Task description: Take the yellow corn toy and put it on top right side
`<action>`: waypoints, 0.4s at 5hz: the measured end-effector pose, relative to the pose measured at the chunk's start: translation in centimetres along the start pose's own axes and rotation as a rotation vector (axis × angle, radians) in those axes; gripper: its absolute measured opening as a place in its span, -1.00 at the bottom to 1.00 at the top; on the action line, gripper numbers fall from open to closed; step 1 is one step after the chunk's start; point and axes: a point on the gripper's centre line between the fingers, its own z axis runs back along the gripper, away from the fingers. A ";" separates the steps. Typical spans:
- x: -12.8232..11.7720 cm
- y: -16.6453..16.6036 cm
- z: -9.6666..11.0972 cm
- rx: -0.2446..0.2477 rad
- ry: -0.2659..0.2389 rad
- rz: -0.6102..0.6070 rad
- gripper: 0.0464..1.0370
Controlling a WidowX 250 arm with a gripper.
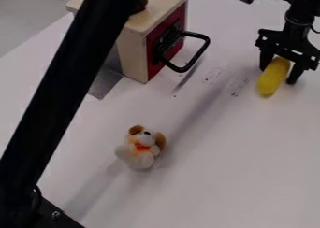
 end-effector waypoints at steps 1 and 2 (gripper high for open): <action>0.3 0.0 3.0 -0.014 -0.024 0.037 0.93; 0.3 0.1 6.9 -0.042 -0.053 0.078 0.93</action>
